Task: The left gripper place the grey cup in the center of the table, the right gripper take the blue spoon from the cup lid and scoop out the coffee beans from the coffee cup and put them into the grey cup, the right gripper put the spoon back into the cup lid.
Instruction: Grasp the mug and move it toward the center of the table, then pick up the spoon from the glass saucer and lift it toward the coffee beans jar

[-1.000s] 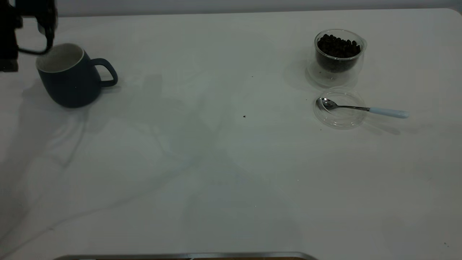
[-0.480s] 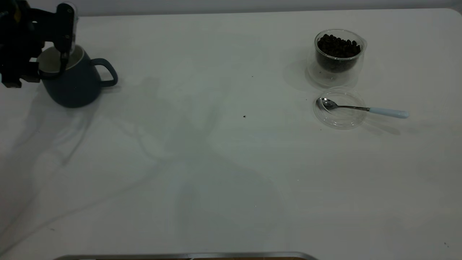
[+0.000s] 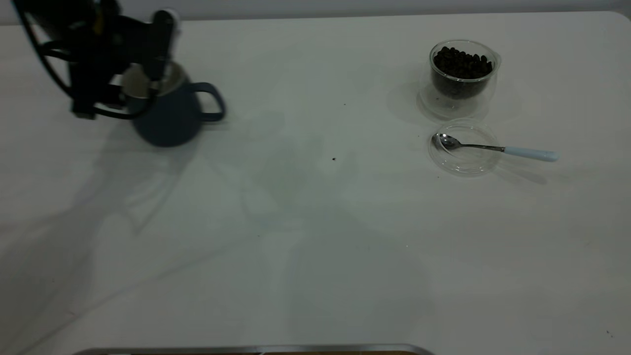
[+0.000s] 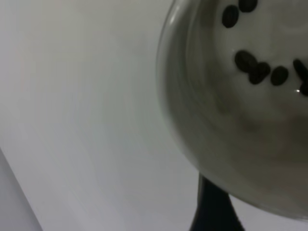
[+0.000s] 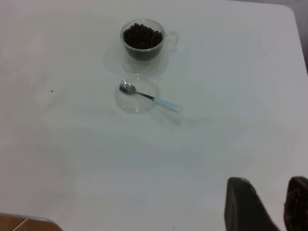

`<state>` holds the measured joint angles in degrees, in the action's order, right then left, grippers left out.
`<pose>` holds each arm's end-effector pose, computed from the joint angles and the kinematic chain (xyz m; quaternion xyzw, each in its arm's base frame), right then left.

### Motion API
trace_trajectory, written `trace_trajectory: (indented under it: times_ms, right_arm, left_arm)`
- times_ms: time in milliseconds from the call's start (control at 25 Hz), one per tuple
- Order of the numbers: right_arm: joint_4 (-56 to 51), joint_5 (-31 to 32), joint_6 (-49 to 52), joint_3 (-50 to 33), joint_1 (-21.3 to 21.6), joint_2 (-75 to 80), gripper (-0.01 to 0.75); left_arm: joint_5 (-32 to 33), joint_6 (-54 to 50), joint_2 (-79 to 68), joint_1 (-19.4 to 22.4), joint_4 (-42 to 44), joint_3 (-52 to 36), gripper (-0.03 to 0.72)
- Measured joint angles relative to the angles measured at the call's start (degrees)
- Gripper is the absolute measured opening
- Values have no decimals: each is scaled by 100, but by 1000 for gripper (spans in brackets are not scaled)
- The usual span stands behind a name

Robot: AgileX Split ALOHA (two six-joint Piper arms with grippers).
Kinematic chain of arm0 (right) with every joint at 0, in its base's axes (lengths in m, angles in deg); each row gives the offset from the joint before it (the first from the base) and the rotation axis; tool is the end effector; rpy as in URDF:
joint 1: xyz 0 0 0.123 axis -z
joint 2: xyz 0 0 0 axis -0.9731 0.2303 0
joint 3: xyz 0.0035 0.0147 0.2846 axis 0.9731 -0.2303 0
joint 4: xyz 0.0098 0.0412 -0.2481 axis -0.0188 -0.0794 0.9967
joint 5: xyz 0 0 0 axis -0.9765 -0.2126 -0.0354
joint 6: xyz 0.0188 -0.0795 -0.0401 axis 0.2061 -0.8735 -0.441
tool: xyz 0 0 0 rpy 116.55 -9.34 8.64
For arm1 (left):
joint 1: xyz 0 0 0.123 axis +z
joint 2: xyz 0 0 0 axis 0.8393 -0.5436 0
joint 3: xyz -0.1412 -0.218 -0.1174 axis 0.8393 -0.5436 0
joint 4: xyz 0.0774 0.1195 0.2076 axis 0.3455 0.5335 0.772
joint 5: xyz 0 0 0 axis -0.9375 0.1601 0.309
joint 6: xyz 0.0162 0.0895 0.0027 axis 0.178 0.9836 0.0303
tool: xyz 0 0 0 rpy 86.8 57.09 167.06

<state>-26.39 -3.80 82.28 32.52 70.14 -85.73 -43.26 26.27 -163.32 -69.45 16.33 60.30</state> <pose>-0.0065 0.0002 0.2667 -0.0468 0.8704 0.0361 0.4888 0.4240 -0.0825 0.0470 0.7191 0.6391 0.2043 0.1808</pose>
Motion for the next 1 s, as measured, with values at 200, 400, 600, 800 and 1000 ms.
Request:
trace_trajectory:
  times_ms: [200,400,600,800,1000]
  right_arm:
    - [0,0,0,0,0,0,240]
    - [0,0,0,0,0,0,240]
    - [0,0,0,0,0,0,240]
    - [0,0,0,0,0,0,240]
    - [0,0,0,0,0,0,240]
  left_arm:
    - [-202,-699,0,-609,0,0,548]
    - [-506,-1198,0,-1154,4,0,548]
    - [-532,-1556,0,-1551,4,0,548]
    - [-121,-2163,237,-1613,4,0,548]
    - [899,-2737,1149,-1613,72,0,548]
